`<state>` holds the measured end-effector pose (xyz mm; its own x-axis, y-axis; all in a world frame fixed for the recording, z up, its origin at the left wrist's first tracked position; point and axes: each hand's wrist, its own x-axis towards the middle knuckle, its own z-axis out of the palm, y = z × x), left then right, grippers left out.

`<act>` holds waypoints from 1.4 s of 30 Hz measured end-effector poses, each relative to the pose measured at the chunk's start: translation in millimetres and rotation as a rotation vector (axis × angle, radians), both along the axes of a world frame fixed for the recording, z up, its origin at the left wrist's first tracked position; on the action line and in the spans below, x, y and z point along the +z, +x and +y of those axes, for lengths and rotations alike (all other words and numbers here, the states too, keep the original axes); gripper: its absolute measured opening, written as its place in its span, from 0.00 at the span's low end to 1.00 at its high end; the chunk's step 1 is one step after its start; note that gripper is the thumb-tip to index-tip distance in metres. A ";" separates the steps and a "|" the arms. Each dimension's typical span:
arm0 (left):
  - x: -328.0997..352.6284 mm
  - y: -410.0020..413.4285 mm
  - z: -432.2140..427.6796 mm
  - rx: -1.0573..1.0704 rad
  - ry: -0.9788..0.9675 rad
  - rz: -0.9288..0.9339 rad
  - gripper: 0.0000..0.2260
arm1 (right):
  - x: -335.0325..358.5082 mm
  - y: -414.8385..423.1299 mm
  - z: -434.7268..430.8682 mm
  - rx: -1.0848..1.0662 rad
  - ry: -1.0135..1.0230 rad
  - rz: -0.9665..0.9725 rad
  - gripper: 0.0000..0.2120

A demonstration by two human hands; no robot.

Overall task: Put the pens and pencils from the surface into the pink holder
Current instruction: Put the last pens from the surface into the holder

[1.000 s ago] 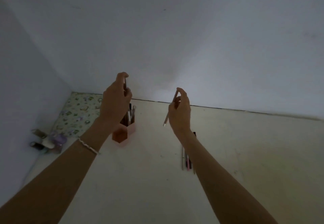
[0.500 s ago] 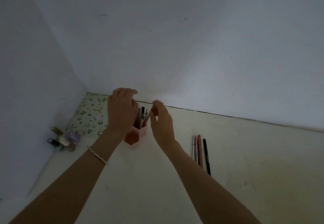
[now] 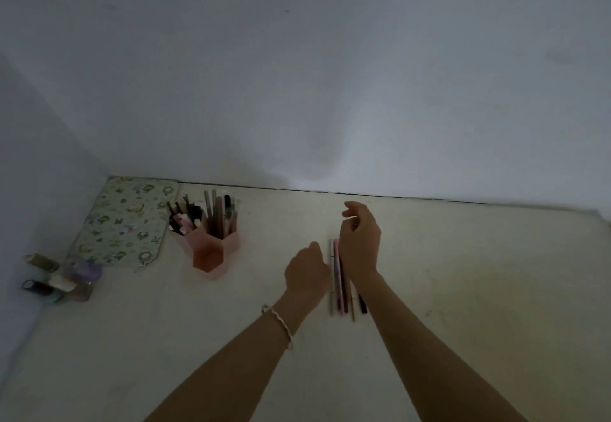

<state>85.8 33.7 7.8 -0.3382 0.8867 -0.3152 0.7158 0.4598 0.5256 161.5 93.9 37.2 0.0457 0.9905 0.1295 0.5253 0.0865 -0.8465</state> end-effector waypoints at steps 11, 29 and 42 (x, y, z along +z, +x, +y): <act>-18.7 35.2 10.9 -0.027 -0.127 0.179 0.21 | -19.5 74.2 -1.5 -0.078 -0.073 -0.063 0.18; 51.3 -59.4 41.8 0.288 -0.048 -0.816 0.40 | -55.2 45.2 0.4 0.210 -0.393 -0.567 0.14; 113.8 -168.1 8.6 0.308 0.608 -0.162 0.43 | 35.9 -68.2 5.5 0.211 0.032 0.075 0.26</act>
<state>-82.3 42.3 121.6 -0.5933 0.7930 0.1384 0.4906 0.2199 0.8432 93.4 99.3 73.1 -0.1516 0.9746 0.1647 0.4279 0.2150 -0.8779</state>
